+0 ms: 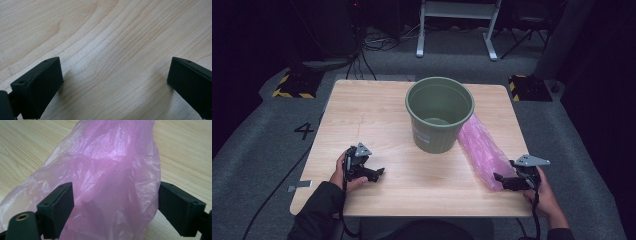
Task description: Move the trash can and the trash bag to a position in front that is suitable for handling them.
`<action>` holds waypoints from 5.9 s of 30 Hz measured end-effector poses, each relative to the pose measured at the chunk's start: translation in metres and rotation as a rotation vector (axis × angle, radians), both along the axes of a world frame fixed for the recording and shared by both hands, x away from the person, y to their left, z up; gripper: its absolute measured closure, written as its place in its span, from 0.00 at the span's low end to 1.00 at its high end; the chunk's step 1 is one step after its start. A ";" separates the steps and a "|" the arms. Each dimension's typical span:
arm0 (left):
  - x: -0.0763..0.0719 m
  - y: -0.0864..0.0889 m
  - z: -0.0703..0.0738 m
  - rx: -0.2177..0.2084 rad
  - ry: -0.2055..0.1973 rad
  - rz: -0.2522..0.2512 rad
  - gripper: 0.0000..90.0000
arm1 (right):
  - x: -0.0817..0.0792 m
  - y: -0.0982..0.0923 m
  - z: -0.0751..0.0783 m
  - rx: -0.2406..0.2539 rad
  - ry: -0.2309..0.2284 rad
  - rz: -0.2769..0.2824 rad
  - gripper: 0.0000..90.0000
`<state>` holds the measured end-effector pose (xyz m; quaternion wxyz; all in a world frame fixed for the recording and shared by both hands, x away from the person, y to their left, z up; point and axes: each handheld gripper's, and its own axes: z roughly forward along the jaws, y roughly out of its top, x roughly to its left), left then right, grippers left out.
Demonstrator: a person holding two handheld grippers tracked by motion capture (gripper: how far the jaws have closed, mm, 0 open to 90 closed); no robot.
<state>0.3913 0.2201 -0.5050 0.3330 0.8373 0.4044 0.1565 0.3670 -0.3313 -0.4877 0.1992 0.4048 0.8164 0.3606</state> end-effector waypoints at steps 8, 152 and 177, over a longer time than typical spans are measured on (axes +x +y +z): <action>0.000 0.000 0.000 -0.003 0.001 0.003 0.00 | -0.005 -0.001 0.013 0.056 -0.034 0.000 0.19; -0.002 0.001 0.000 0.000 0.000 0.006 0.00 | 0.109 0.162 0.048 -0.024 -0.093 0.317 0.17; -0.002 0.001 0.000 0.000 0.000 0.006 0.00 | 0.083 0.080 0.074 -0.100 -0.139 0.165 0.43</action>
